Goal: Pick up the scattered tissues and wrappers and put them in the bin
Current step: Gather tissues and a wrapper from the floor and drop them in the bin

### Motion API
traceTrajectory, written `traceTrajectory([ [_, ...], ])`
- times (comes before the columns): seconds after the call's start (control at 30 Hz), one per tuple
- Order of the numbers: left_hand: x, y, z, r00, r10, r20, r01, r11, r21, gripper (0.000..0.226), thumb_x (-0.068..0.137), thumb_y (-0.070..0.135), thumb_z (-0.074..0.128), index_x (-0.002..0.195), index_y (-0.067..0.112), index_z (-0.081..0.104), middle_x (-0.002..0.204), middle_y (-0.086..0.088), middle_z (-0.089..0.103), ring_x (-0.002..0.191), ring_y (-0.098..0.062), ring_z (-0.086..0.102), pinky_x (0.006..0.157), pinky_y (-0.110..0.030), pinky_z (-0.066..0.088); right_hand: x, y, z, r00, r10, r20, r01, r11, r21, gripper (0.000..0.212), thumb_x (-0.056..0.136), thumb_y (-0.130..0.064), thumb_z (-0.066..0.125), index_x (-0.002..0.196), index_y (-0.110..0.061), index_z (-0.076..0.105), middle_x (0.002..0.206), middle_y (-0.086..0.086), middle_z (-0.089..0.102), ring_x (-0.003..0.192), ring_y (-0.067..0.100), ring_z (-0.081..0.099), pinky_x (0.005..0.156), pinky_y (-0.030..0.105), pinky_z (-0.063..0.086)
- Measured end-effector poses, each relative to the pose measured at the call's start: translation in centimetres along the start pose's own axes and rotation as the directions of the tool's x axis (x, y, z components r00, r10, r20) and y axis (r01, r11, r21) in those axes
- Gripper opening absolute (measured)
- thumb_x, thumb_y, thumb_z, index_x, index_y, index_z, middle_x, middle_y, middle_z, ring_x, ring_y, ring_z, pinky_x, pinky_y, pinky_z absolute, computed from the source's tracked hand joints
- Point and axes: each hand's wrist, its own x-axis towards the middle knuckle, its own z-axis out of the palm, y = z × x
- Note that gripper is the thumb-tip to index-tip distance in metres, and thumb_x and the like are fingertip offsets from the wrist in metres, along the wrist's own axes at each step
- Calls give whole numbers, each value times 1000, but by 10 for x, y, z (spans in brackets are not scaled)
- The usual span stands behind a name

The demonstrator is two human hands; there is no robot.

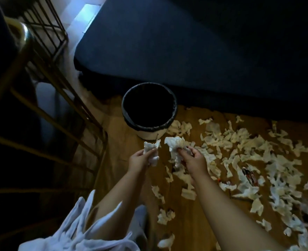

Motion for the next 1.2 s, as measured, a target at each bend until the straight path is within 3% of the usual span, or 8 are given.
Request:
traceTrajectory([
  [0.13, 68, 49, 3, 998, 50, -33, -49, 998, 28, 24, 82, 12, 67, 105, 7, 61, 90, -8, 66, 85, -23, 63, 75, -31, 51, 72, -28, 50, 998, 41, 57, -45, 996, 71, 45, 84, -17, 66, 126, -9, 51, 114, 8, 61, 101, 23, 60, 78, 35, 51],
  [0.3, 152, 89, 9, 993, 81, -83, -70, 989, 128, 45, 82, 17, 69, 123, 2, 56, 117, -19, 63, 106, -33, 61, 90, -41, 49, 145, -60, 100, 996, 22, 88, -28, 997, 65, 40, 87, -15, 62, 125, -10, 50, 106, 4, 58, 96, 19, 57, 72, 25, 48],
  [0.53, 208, 117, 23, 998, 12, -62, -6, 995, 97, 50, 87, 16, 63, 132, 2, 47, 129, -18, 54, 117, -31, 54, 87, -32, 49, 197, -80, 137, 982, 149, 116, -156, 986, 56, 55, 88, -22, 63, 136, -8, 39, 130, 16, 52, 109, 27, 56, 85, 37, 52],
  [0.7, 213, 126, 24, 999, 35, -24, -30, 983, 182, 48, 89, 18, 61, 134, 8, 46, 102, -6, 59, 83, -17, 53, 77, -29, 46, 199, -83, 136, 979, 173, 109, -185, 976, 113, 47, 94, -15, 52, 138, -6, 37, 139, 18, 45, 128, 33, 44, 100, 43, 45],
  [0.77, 209, 124, 24, 998, 46, -30, -39, 979, 201, 45, 90, 19, 60, 131, 7, 49, 111, -14, 62, 72, -13, 52, 66, -22, 45, 196, -78, 131, 980, 167, 109, -178, 979, 98, 41, 94, -16, 52, 133, -6, 43, 136, 17, 47, 127, 33, 44, 100, 44, 44],
  [0.93, 182, 110, 23, 999, 50, 14, -52, 963, 265, 37, 93, 19, 53, 128, 7, 52, 130, -16, 55, 113, -30, 56, 79, -27, 47, 172, -65, 109, 986, 115, 124, -123, 991, 58, 31, 95, -17, 49, 125, -9, 51, 122, 10, 54, 119, 28, 51, 91, 38, 47],
  [1.1, 131, 86, 28, 991, 104, 82, -127, 926, 355, 33, 94, 16, 50, 124, 4, 55, 119, -17, 59, 81, -12, 55, 67, -19, 43, 129, -50, 79, 989, 77, 129, -79, 997, 11, 18, 95, -18, 49, 111, -17, 57, 115, 8, 60, 113, 27, 56, 90, 39, 49],
  [1.2, 88, 61, 31, 990, 100, 101, -131, 918, 374, 32, 93, 19, 52, 122, 6, 56, 111, -12, 60, 85, -14, 56, 68, -19, 43, 88, -35, 51, 991, 59, 118, -58, 998, -13, 15, 94, -20, 50, 107, -22, 59, 116, 7, 62, 109, 23, 59, 84, 35, 51],
])
